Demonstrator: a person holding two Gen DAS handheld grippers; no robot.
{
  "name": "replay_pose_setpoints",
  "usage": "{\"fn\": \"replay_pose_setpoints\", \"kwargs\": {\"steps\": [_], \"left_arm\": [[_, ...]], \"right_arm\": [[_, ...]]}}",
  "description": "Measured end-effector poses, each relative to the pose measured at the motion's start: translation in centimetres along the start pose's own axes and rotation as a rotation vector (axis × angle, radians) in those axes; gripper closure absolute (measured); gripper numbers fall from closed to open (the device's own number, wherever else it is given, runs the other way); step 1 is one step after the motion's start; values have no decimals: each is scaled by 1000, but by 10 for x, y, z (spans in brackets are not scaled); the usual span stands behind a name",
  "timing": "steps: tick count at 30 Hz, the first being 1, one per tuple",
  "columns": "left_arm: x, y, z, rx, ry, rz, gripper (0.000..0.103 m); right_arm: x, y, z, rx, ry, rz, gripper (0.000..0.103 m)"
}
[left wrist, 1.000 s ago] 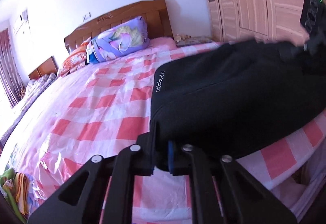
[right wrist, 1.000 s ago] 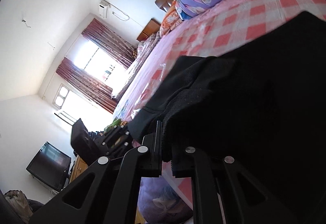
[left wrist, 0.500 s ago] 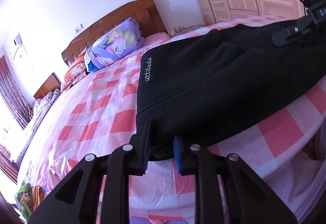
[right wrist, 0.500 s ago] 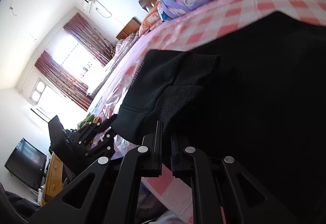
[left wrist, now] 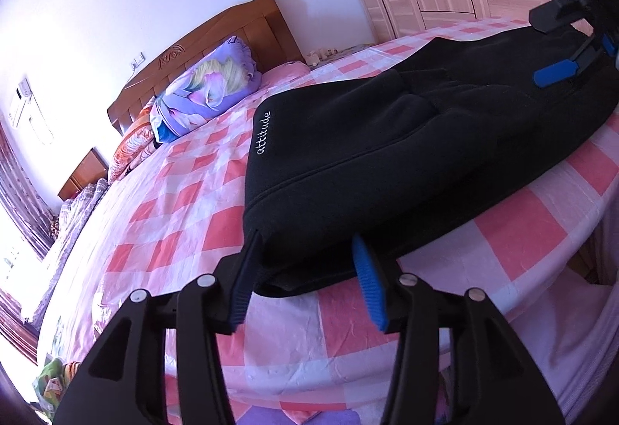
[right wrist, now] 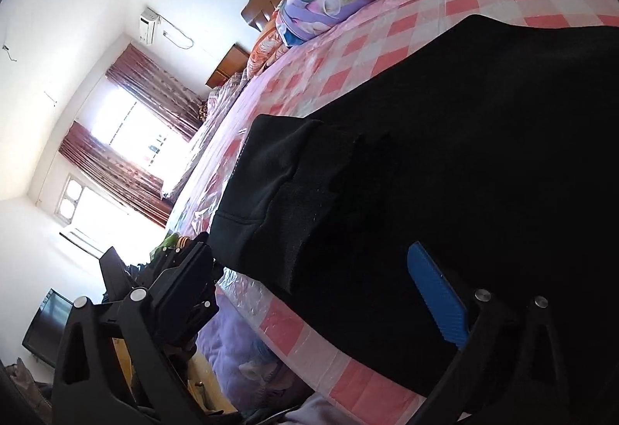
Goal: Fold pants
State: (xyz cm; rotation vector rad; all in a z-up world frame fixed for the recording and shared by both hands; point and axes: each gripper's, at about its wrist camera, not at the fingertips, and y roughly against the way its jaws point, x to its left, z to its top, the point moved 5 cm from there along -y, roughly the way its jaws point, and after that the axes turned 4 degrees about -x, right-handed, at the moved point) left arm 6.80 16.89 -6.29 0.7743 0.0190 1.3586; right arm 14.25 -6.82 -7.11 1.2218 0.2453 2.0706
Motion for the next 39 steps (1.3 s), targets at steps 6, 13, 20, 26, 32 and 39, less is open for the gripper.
{"fn": "replay_pose_setpoints", "kwargs": {"steps": [6,13,20,26,32,39], "left_arm": [[3,5,-1,-14,25,2,50],[16,11,-6,-31,94,19,45],[23,16,-10,-34,144,12,38],[10,9,-14,4,125,17,26],[30,-6,1,-14,367,-67,25],[19,-42,19,86,367,-69,25]], "right_arm": [[1,-43,-2,146,0,10,4],[32,-88,-8,213,50,80,25],[23,-78,2,113,18,93,84],[73,-52,43,-7,149,129,85],[132,-25,82,-85,297,157,85],[172,24,122,-203,381,179,86]]}}
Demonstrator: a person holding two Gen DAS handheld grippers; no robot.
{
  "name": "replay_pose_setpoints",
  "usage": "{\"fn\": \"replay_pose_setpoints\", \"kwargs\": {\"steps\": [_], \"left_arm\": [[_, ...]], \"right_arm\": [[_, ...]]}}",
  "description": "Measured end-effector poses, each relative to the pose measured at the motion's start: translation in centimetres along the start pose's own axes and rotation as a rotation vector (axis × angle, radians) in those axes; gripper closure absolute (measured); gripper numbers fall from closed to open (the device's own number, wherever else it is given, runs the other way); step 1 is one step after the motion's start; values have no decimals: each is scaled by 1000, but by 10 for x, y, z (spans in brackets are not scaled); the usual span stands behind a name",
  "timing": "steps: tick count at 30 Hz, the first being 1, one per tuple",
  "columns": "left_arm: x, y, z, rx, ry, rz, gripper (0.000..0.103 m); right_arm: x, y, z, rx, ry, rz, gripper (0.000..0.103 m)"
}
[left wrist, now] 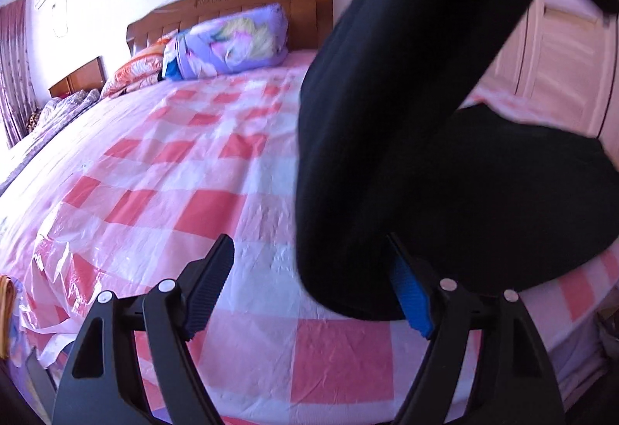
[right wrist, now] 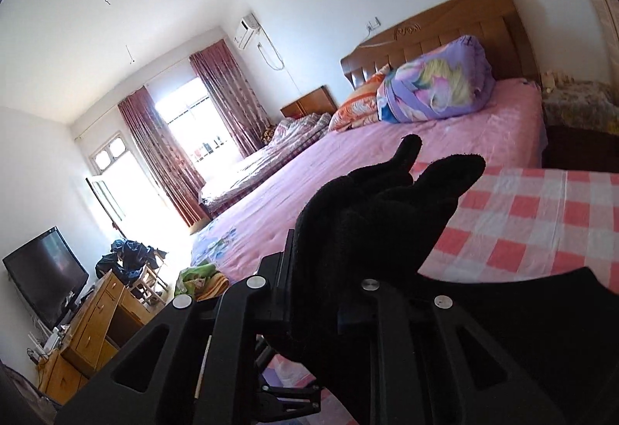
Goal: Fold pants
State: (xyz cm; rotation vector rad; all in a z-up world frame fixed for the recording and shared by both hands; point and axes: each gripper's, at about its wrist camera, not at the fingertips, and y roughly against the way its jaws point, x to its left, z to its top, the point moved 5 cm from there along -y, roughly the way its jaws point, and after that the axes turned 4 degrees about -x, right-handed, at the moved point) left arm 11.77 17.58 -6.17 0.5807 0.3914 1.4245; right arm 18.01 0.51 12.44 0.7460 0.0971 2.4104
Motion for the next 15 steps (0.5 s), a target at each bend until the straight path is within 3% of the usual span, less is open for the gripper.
{"fn": "replay_pose_setpoints", "kwargs": {"steps": [3,5,7,8,11,12,15], "left_arm": [[-4,0,1,-9,-7,33,23],[14,12,8,-56,168,-7,24],[24,18,11,-74,265,-43,24],[19,19,13,-63,239,-30,24],[-12,19,15,-61,-2,118,23],[-14,18,16,-58,1,121,23],[1,12,13,-26,131,42,23]], "right_arm": [[-8,16,13,-30,9,-29,86],[-15,26,13,-45,1,-40,86],[-23,34,10,-60,-17,-41,86],[-26,36,8,-65,-26,-40,86],[-36,50,-1,-80,-42,-46,86],[-46,59,-8,-84,-52,-56,86],[-77,76,-39,-69,-55,-99,86]]}}
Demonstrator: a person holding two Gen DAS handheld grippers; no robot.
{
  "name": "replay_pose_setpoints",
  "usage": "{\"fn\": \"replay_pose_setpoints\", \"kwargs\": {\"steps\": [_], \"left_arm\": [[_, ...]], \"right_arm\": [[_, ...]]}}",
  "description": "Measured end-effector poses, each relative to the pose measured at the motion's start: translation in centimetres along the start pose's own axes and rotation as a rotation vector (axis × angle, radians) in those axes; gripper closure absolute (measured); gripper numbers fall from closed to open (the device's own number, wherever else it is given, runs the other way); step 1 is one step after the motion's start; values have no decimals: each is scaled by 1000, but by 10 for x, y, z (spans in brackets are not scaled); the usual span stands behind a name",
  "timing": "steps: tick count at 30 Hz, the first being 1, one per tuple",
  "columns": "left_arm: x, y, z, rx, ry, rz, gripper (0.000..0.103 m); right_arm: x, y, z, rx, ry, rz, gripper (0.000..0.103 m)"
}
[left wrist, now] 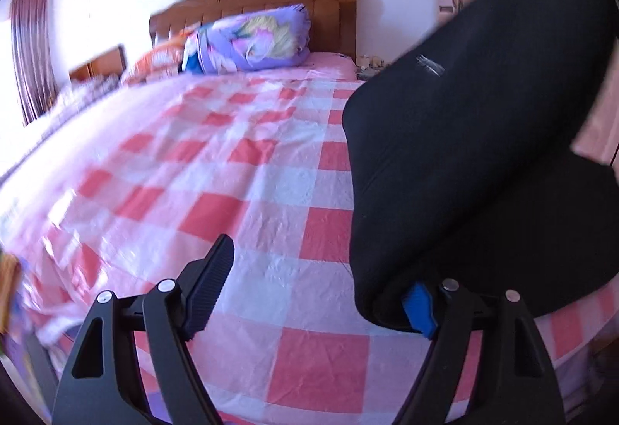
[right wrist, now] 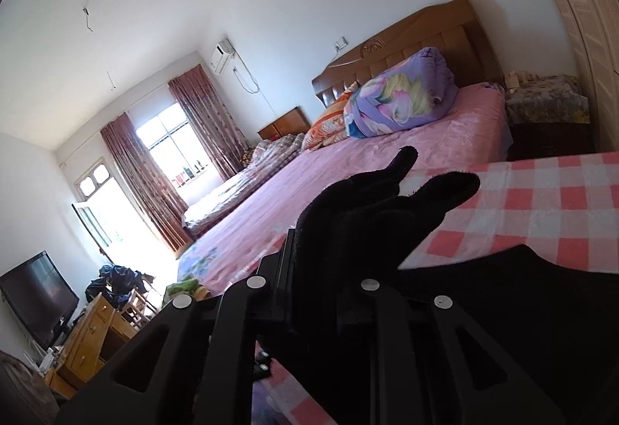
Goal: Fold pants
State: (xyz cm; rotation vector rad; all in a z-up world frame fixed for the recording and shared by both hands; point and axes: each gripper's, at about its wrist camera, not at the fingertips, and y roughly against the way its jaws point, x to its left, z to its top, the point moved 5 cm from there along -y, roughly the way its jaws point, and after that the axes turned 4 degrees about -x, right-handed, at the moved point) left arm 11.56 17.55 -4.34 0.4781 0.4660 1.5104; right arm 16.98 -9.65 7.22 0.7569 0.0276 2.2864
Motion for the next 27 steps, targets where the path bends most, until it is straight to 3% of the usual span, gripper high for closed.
{"fn": "replay_pose_setpoints", "kwargs": {"steps": [3,5,6,7,12,18,24,27], "left_arm": [[0,-10,-12,42,-48,47,23],[0,-17,-23,77,-78,76,23],[0,-17,-27,78,-72,68,23],[2,-17,-28,79,-52,53,23],[0,-13,-23,77,-71,90,21],[4,-15,-24,87,-40,93,17],[11,-3,-13,21,66,61,17],[18,-10,-19,60,135,38,17]], "right_arm": [[-65,-1,-68,117,-60,-113,86],[-113,-10,-126,255,-153,-207,86],[-130,-10,-148,283,-218,-219,85],[-139,-3,-156,224,-293,-160,86],[-128,-9,-149,227,-220,-214,86],[-133,-3,-154,209,-301,-177,86],[-115,-11,-129,174,-272,-152,86],[-117,-17,-128,187,-265,-156,86]]}}
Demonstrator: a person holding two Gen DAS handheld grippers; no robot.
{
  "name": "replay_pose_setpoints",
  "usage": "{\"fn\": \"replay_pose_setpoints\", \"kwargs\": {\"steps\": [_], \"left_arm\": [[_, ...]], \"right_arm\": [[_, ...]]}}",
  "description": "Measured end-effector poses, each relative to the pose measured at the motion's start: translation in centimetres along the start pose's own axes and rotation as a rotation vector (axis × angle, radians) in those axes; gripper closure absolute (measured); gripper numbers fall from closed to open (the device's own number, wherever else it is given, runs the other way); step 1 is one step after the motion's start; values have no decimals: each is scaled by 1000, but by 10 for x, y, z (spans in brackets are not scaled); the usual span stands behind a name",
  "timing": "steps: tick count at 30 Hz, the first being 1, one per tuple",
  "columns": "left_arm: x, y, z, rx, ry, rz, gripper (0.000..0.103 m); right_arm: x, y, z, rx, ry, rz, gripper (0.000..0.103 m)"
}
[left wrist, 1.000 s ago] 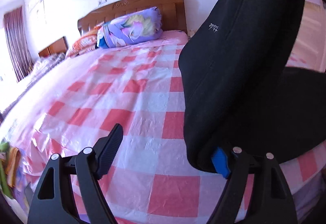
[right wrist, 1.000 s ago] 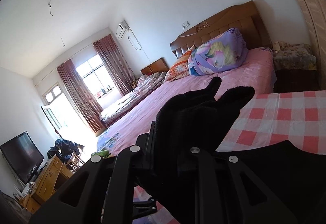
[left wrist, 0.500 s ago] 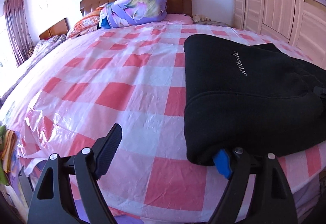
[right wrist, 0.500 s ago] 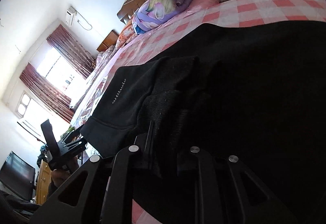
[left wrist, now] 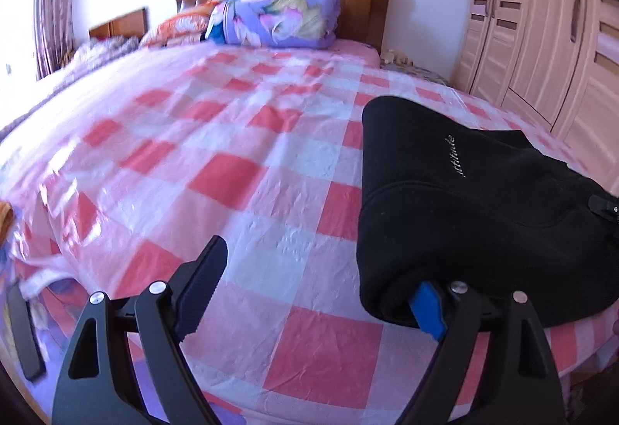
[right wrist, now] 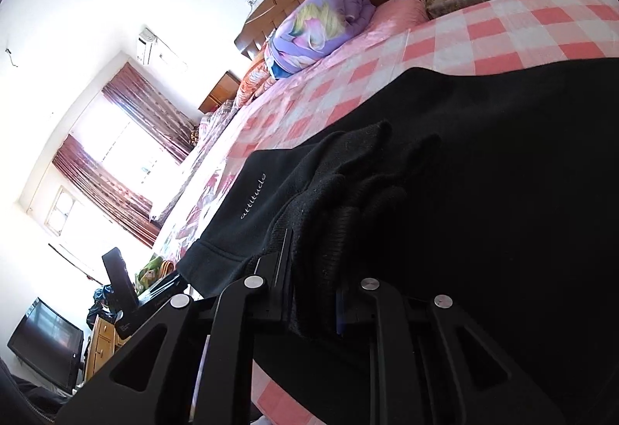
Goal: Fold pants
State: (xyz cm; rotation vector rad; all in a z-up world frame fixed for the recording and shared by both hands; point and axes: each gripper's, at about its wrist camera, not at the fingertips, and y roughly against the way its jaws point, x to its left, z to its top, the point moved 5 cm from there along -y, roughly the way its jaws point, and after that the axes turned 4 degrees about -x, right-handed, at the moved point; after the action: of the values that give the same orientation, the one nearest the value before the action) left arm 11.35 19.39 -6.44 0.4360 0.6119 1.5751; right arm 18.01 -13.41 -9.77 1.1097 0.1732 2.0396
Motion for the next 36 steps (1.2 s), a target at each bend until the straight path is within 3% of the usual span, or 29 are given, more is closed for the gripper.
{"fn": "replay_pose_setpoints", "kwargs": {"steps": [3,5,10,13,15,19,21,23,25,27,29,31,33,34,36], "left_arm": [[11,-12,-14,45,66,-33,12],[11,-11,-16,34,51,-25,9],[13,-10,-14,19,88,-21,9],[13,-11,-16,34,92,-12,9],[9,-10,-14,59,60,8,9],[-3,2,-9,78,-116,96,8],[-6,16,-14,80,-246,143,5],[0,31,-17,78,-328,214,4],[11,50,-10,24,-372,329,4],[15,71,10,-55,-355,361,4],[3,92,44,-170,-290,274,2],[-27,94,75,-232,-265,159,2],[-68,75,95,-207,-320,60,2],[-98,50,103,-155,-375,8,2],[-137,2,108,-54,-444,-4,2]], "right_arm": [[-19,-6,-13,44,-47,-31,86],[-26,-2,-15,31,-94,7,86],[-4,2,-4,-23,-36,54,86],[-23,-5,-13,35,-67,-19,86],[-30,-4,-12,26,-96,-2,87],[-23,3,-7,46,-63,-89,64],[-23,14,-3,13,-44,-141,50],[-19,32,3,-50,21,-228,47],[-2,43,10,-100,112,-256,47],[18,42,13,-121,185,-243,44],[42,30,10,-110,293,-224,37],[63,8,5,-63,388,-232,35],[78,-10,1,-25,447,-223,35],[83,-19,-2,-6,470,-222,35],[83,-31,-8,28,497,-244,35]]}}
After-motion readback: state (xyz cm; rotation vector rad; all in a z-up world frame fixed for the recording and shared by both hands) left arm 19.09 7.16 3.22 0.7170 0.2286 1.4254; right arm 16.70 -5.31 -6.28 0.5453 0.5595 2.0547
